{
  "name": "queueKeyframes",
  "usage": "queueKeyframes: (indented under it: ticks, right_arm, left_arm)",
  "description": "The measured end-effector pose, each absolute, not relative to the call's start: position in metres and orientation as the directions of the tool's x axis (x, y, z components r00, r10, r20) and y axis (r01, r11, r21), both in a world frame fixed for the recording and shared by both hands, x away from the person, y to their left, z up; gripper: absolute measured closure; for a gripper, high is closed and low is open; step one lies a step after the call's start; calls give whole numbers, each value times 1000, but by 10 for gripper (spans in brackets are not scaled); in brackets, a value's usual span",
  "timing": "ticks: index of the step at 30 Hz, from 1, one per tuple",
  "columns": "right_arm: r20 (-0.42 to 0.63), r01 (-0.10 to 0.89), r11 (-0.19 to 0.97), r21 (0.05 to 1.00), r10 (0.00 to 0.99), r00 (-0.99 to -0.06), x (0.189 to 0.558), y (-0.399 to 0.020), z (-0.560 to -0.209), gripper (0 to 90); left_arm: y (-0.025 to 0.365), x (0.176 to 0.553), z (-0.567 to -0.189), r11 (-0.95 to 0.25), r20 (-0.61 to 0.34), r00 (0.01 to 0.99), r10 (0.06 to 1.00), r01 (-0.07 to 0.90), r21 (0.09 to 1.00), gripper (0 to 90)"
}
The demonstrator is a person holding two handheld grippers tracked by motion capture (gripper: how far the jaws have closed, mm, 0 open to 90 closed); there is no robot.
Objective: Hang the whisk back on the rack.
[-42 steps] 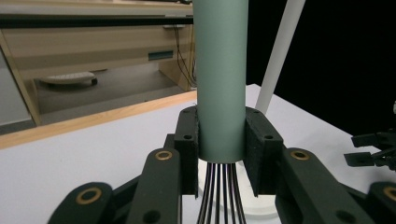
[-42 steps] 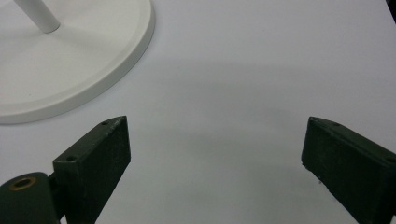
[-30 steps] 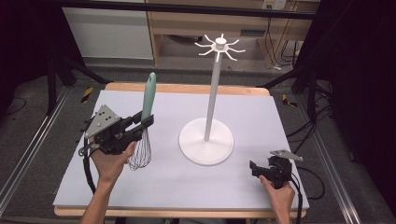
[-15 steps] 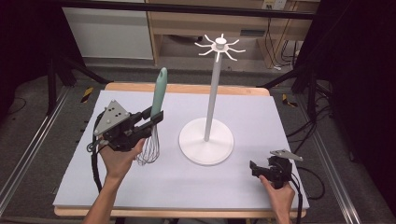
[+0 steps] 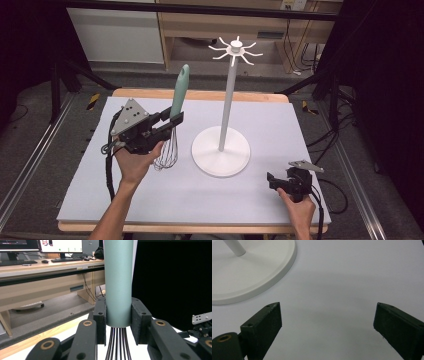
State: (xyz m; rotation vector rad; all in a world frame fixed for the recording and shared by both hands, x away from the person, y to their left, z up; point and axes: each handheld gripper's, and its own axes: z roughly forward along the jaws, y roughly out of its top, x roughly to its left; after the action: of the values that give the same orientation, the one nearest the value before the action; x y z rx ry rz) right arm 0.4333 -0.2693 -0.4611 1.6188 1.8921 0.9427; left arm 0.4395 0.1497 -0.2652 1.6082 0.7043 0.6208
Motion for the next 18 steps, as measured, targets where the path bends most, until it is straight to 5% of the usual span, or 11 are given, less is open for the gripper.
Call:
queueKeyframes:
  ticks: [18]
  right_arm:
    - [88,655,56,754,979,-185,433,-270,-461,84]
  left_arm:
    - [131,450,-251,-118,28,688,725,84,989,688]
